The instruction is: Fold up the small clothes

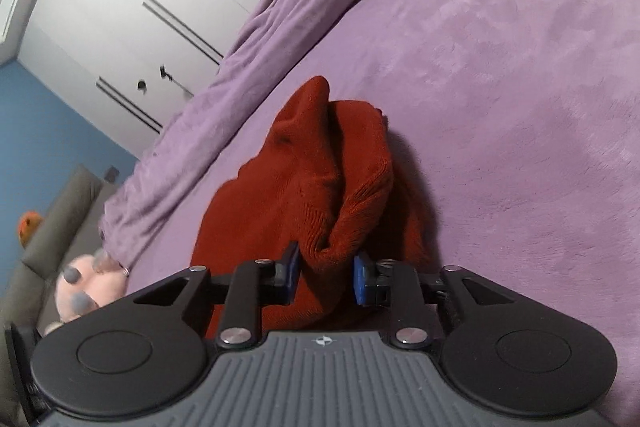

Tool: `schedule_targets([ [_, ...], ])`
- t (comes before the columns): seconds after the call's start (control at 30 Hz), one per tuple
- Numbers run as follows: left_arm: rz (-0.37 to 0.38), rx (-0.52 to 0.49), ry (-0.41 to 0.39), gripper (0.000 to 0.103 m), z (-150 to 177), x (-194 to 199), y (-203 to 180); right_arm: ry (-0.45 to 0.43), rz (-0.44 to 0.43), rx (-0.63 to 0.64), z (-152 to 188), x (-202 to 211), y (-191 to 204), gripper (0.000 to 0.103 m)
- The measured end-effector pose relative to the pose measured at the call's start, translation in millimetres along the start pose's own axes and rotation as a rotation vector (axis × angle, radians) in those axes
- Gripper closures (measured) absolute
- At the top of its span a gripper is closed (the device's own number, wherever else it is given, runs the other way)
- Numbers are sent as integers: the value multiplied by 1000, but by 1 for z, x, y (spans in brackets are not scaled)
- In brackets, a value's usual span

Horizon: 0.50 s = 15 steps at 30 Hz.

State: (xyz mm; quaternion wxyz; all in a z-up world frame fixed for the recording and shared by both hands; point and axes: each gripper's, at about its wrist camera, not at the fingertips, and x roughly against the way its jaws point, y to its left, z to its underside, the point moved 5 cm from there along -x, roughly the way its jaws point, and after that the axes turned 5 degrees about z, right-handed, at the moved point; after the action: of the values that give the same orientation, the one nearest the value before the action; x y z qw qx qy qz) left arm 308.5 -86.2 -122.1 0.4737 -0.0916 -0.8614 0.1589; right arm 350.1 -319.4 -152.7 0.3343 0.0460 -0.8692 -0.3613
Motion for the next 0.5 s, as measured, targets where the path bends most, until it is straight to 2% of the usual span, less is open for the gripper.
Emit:
schedule_targets([
  [0.03, 0, 1, 0, 44, 0, 0, -1, 7, 18, 0, 0, -7, 0, 71],
  [0.07, 0, 3, 1, 44, 0, -1, -2, 17, 38, 12, -1, -14, 1, 78],
  [0.13, 4, -1, -2, 44, 0, 0, -3, 18, 80, 71, -5, -18, 11, 84],
  [0.17, 7, -2, -9, 44, -1, 2, -2, 9, 53, 77, -9, -14, 18, 85],
  [0.2, 10, 2, -18, 44, -3, 5, 0, 9, -55, 4, -13, -9, 19, 85],
  [0.27, 10, 18, -33, 44, -5, 10, 5, -1, -327, -226, -22, 2, 8, 85],
  [0.3, 10, 29, -39, 43, -5, 12, 7, -21, -378, -281, -24, 5, 0, 85],
  [0.33, 15, 42, -44, 43, -6, 13, 10, -27, -348, -279, -25, 4, -6, 85],
  [0.37, 27, 52, -45, 42, -6, 13, 12, -24, -231, -217, -22, 1, -12, 85],
  [0.43, 37, 58, -21, 42, -4, 10, 12, 32, 91, 25, -11, -16, -16, 83],
  [0.5, 28, 41, -6, 42, -1, 7, 9, 14, 68, 65, -8, -13, -12, 82],
])
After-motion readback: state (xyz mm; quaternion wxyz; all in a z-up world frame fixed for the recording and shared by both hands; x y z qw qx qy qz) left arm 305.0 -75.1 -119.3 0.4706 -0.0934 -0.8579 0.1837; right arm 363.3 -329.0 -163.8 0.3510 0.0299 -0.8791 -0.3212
